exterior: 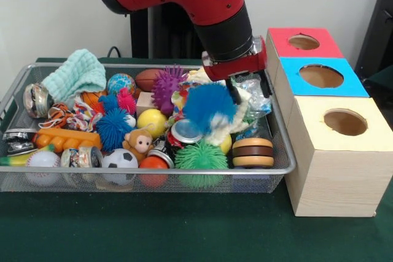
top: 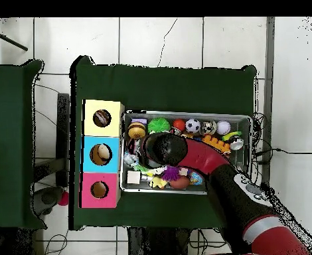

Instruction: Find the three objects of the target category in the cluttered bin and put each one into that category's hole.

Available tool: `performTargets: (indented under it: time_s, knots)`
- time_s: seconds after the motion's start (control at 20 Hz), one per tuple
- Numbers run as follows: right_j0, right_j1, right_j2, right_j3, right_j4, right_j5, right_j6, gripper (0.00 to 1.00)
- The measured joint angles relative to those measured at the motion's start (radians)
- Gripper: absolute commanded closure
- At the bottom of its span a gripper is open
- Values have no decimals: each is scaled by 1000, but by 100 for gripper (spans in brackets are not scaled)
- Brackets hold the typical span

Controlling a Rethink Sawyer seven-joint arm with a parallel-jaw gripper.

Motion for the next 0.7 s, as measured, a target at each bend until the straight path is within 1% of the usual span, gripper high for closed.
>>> performTargets:
  time_s: [0.05, 0.2, 0.55, 0.7]
  knots:
    - [2, 0, -3, -4, -11, 0, 0, 0]
    - [11, -1, -15, -40, -84, 2, 0, 0]
    - [11, -2, -18, -94, -173, 12, 0, 0]
    - [12, -8, -18, -129, -227, 28, 0, 0]
